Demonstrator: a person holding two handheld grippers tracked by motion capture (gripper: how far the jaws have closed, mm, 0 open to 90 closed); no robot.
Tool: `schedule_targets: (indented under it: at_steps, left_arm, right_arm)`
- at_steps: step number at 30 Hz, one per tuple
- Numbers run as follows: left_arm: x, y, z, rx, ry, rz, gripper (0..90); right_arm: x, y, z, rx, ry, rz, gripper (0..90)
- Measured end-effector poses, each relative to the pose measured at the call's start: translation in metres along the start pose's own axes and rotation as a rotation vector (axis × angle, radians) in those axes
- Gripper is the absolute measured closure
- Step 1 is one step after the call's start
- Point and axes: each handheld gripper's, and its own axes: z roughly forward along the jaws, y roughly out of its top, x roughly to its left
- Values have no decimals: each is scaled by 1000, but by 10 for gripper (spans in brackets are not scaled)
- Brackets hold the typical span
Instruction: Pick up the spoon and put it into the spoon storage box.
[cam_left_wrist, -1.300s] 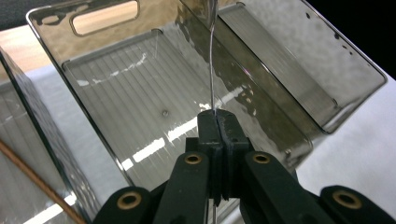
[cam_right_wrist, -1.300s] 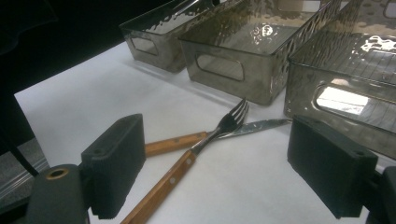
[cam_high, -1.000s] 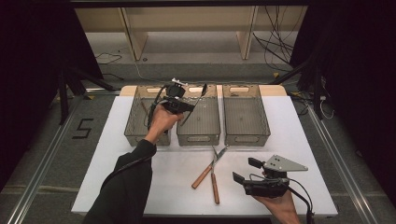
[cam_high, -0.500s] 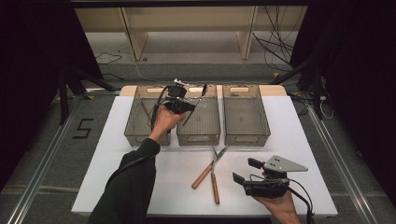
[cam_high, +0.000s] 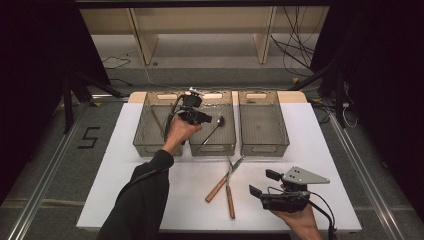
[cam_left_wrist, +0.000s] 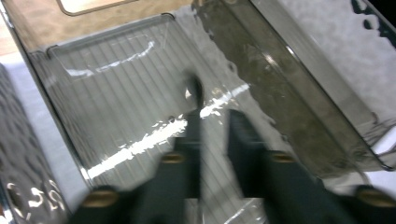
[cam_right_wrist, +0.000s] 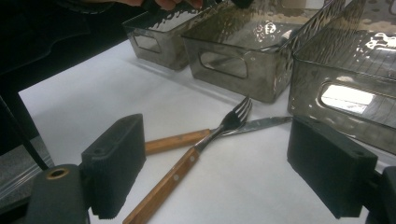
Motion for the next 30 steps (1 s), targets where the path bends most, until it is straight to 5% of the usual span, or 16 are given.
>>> schedule_targets:
  at_steps: [4, 15, 30]
  left_arm:
    - [-3, 1, -9, -33, -8, -4, 412]
    - [-14, -11, -47, -81, -49, 39, 282]
    - [-6, -80, -93, -173, -75, 54, 233]
  right_arm:
    - [-1, 0, 0, -3, 0, 2, 200]
    - [2, 2, 3, 39, -12, 4, 200]
    - [14, 9, 10, 105, -34, -9, 207]
